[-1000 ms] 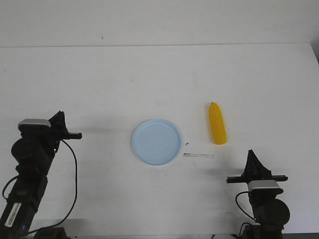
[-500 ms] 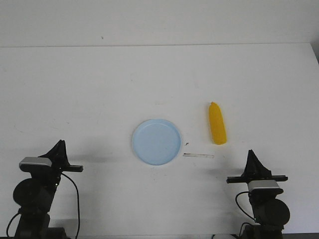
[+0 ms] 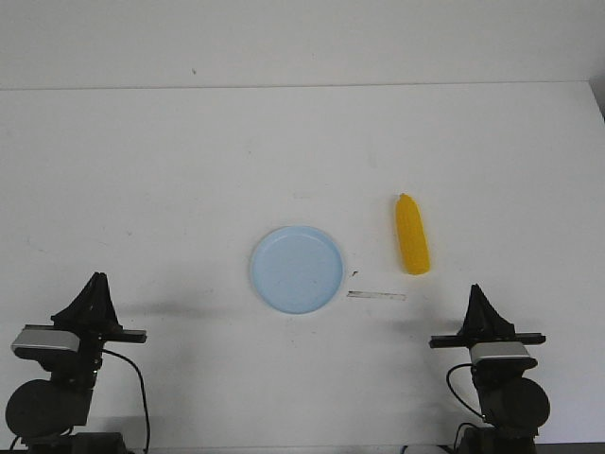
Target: Place corn on plate with both arms
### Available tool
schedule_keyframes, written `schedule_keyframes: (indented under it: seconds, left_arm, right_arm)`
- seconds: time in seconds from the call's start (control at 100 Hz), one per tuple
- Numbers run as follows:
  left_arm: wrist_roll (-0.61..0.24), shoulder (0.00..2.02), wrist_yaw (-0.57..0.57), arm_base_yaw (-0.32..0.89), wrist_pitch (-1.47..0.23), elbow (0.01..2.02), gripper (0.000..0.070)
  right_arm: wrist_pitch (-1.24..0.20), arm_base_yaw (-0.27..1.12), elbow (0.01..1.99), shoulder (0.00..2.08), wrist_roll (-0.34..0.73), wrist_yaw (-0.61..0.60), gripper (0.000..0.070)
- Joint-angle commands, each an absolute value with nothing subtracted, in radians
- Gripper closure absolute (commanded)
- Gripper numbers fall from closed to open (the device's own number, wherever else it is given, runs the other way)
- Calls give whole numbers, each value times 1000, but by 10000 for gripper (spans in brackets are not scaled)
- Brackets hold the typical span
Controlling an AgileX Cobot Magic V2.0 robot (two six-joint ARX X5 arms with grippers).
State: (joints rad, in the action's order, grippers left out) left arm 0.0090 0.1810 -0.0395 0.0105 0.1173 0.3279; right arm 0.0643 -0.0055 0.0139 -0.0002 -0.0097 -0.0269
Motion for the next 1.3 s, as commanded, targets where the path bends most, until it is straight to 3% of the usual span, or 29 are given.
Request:
schedule_keyframes:
  seconds: [0.0,0.93,1.05,1.29]
  left_arm:
    - [12,181,-40,10,126,341,699]
    - [11,181,-41,10,124,341,699]
    - [11,181,-41,10,124,341,698]
    - [11,181,-41,10,124,341,698]
  right_arm:
    - [75,-3,13,1,2,-26,691]
    - [102,-4,13,1,3,-19,691]
    - [105,-5,14,2,46,1,692]
    - [78,21,131,39,48,-18,694]
